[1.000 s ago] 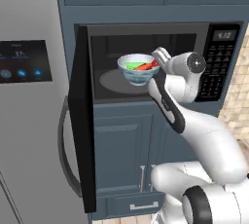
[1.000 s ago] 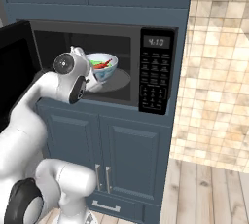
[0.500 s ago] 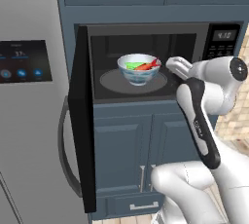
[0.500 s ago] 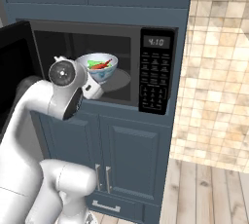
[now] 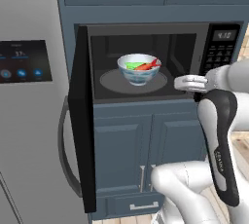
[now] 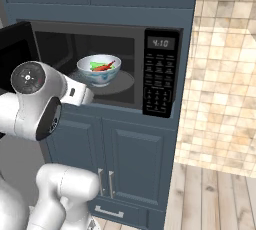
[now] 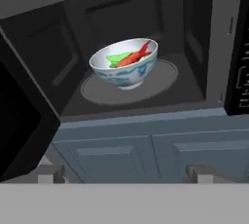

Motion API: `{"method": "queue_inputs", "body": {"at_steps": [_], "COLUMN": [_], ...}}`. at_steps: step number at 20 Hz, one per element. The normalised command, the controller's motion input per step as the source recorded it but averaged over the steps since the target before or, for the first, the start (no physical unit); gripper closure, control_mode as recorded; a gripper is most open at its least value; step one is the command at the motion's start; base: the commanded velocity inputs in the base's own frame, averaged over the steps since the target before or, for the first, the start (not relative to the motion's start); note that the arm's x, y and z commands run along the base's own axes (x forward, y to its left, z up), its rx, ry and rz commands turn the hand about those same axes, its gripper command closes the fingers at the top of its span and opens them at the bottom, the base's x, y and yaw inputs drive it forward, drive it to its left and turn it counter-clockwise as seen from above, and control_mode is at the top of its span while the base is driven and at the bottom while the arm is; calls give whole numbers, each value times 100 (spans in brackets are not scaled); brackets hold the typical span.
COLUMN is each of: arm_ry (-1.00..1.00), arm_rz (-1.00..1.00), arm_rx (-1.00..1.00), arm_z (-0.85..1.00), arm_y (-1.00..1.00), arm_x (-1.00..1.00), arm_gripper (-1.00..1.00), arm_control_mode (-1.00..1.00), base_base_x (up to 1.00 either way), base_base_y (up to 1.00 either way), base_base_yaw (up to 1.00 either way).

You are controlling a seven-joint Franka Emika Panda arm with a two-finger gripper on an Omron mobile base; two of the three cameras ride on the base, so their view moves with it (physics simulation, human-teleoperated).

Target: Place the bowl containing the corn and fish in the microwave. Close the microwave door and press the start button to microwave the meal.

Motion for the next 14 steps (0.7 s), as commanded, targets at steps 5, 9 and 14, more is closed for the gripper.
{"method": "queue_inputs", "body": {"at_steps": [5, 9, 14], "arm_ry": [-7, -3, 0], "arm_rz": [18, 13, 3], "arm_rx": [-30, -34, -35], "arm_z": [48, 33, 16], "arm_y": [36, 23, 3], "arm_x": [-99, -72, -63], "arm_gripper": [-100, -100, -100], "arm_control_mode": [-100, -100, -100], "base_base_x": [0, 0, 0], "base_base_y": [0, 0, 0], "base_base_yaw": [0, 0, 0]}}
